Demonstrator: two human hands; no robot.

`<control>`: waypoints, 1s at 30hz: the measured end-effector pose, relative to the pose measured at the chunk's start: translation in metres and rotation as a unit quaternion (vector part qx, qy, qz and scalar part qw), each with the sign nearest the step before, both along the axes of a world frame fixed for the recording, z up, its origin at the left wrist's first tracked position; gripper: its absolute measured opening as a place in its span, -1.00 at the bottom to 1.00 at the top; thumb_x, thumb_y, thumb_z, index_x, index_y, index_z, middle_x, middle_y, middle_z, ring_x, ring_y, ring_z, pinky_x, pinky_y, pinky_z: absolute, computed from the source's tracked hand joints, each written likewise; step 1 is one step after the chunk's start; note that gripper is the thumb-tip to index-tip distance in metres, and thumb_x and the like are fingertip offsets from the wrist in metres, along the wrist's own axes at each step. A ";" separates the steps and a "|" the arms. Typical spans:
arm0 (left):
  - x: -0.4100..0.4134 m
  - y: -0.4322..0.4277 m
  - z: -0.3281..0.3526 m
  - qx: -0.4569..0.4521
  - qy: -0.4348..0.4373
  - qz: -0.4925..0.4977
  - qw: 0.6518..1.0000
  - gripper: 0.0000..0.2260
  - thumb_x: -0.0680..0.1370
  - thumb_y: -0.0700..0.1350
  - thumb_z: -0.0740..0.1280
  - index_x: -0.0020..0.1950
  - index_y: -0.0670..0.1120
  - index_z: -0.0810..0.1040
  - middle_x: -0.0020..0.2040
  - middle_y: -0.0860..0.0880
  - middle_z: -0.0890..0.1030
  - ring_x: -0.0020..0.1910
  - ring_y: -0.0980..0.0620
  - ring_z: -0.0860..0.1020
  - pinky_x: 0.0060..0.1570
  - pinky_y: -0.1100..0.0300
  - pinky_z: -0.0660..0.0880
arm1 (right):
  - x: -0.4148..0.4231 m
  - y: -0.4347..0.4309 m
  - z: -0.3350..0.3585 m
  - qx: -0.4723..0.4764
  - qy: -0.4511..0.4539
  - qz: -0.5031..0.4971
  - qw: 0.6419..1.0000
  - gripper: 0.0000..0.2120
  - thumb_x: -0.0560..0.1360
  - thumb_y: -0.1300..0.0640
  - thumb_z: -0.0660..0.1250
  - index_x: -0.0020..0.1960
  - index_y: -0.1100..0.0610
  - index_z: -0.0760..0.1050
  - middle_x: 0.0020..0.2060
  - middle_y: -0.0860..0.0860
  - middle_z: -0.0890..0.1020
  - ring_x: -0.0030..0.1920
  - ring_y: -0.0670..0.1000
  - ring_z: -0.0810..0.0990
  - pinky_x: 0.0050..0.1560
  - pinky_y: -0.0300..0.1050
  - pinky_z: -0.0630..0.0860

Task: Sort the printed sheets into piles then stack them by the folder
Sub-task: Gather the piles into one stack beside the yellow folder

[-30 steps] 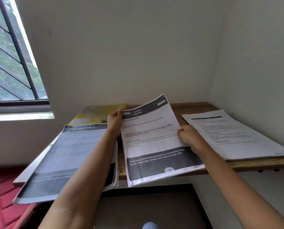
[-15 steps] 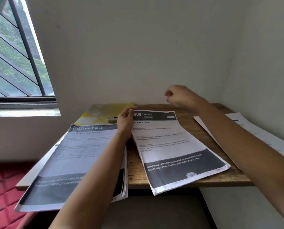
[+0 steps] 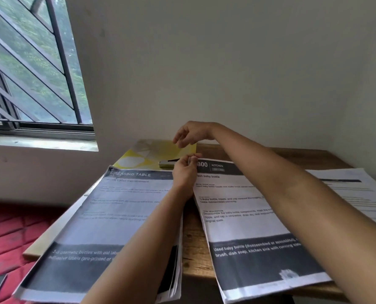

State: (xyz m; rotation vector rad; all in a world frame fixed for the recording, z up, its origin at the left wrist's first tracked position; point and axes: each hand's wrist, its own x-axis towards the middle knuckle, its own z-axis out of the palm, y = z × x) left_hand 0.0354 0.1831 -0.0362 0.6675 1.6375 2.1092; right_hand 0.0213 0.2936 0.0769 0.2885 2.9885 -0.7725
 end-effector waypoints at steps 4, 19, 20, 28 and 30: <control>-0.002 0.004 -0.001 -0.027 -0.001 0.013 1.000 -0.79 0.63 -0.12 0.21 -0.12 0.01 0.60 -0.09 -0.15 0.65 -0.08 -0.17 0.63 0.02 -0.10 0.60 | -0.026 0.001 -0.019 0.096 -0.095 0.045 0.990 -0.68 0.46 0.18 0.41 0.21 0.20 0.55 -0.02 0.00 0.64 -0.02 -0.06 0.57 0.13 -0.12 0.49; 0.000 0.004 0.001 -0.022 -0.021 0.013 0.999 -0.80 0.63 -0.17 0.21 -0.11 -0.04 0.60 -0.16 -0.15 0.63 -0.26 -0.04 0.59 -0.09 -0.03 0.59 | -0.018 0.030 -0.036 0.080 0.012 0.007 0.997 -0.79 0.48 0.14 0.36 0.04 0.23 0.62 -0.14 0.05 0.62 -0.17 -0.05 0.54 -0.09 -0.09 0.48; 0.000 0.004 0.001 -0.019 -0.025 0.014 0.999 -0.79 0.63 -0.18 0.21 -0.12 -0.04 0.60 -0.20 -0.12 0.62 -0.30 -0.01 0.57 -0.11 0.01 0.58 | -0.013 0.035 -0.037 0.012 0.039 -0.022 0.999 -0.79 0.49 0.16 0.33 0.02 0.29 0.59 -0.18 0.08 0.59 -0.21 -0.03 0.52 -0.15 -0.09 0.48; 0.004 0.000 0.006 -0.023 -0.030 0.008 0.999 -0.78 0.63 -0.20 0.21 -0.13 -0.05 0.59 -0.17 -0.13 0.62 -0.27 -0.02 0.58 -0.10 0.00 0.58 | 0.044 0.054 -0.042 -0.489 0.190 -0.126 0.842 -0.84 0.62 0.28 0.12 0.04 0.26 0.47 -0.04 0.15 0.61 -0.05 0.10 0.59 0.14 0.07 0.49; 0.005 -0.002 0.007 -0.029 -0.026 0.013 0.999 -0.78 0.63 -0.18 0.22 -0.13 -0.03 0.60 -0.12 -0.16 0.64 -0.19 -0.07 0.60 -0.03 -0.07 0.60 | 0.058 0.053 -0.042 -0.530 0.201 -0.119 0.815 -0.85 0.61 0.32 0.10 0.06 0.24 0.45 -0.02 0.16 0.60 -0.02 0.10 0.61 0.01 0.00 0.59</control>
